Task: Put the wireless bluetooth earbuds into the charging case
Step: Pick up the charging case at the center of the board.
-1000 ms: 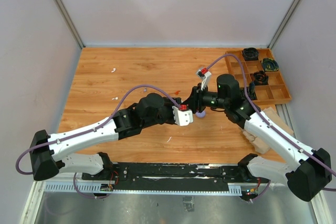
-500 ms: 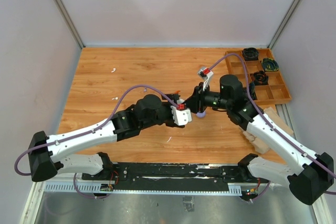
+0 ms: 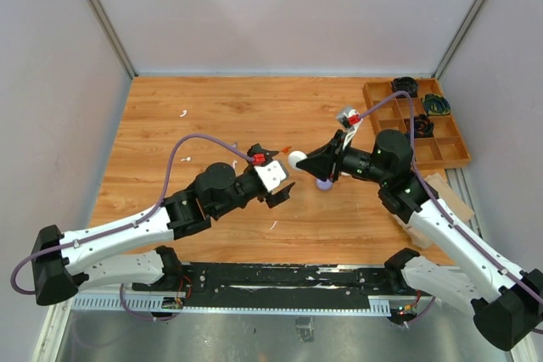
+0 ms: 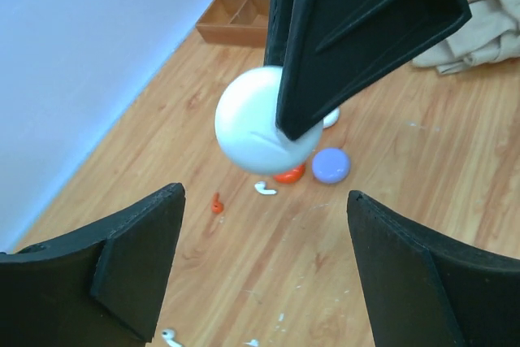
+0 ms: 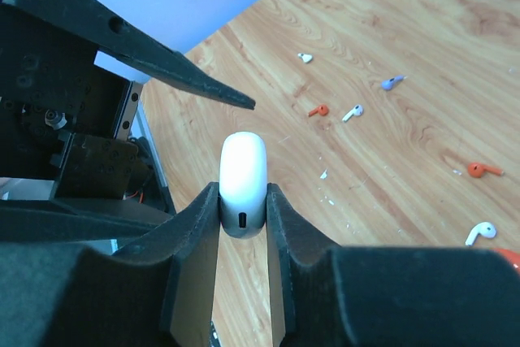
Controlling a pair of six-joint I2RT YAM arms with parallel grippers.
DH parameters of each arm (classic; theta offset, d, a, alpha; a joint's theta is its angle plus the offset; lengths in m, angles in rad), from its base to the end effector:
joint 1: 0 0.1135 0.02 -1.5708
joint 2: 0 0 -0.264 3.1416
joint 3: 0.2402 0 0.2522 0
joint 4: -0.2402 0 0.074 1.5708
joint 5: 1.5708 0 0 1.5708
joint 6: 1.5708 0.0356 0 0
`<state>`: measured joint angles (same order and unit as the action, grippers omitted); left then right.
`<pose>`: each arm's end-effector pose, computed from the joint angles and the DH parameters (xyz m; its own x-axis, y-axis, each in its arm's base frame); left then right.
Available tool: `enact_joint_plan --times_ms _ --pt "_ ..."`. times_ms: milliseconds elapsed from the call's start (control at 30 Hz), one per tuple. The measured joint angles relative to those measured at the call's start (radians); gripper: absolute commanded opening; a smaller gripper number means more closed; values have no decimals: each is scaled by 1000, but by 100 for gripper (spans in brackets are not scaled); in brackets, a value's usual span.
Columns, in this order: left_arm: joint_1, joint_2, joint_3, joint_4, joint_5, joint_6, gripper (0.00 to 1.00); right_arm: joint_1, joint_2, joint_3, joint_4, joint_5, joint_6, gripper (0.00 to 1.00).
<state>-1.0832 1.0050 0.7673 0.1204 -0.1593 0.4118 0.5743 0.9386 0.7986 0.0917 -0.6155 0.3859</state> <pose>0.1170 -0.2086 0.3242 0.2694 0.3356 -0.9027 0.7537 0.5101 0.4145 0.1718 0.1356 0.3467 -0.3867 0.1158 -0.9149 -0.8442 0.3547 0.4018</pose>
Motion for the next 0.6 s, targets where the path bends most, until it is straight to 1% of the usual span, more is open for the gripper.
enact_joint_plan --times_ms 167,267,300,400,600 --pt "18 -46 -65 78 18 -156 86 -19 -42 -72 113 6 19 1" --pt "72 -90 -131 161 77 -296 85 -23 -60 -122 187 14 43 0" --pt "88 -95 -138 167 80 -310 84 -25 -63 -133 205 16 51 0" --pt "138 -129 -187 249 129 -432 82 -25 -69 -167 284 21 84 1" --pt "185 -150 -253 427 186 -621 80 -26 -67 -231 454 21 166 1"
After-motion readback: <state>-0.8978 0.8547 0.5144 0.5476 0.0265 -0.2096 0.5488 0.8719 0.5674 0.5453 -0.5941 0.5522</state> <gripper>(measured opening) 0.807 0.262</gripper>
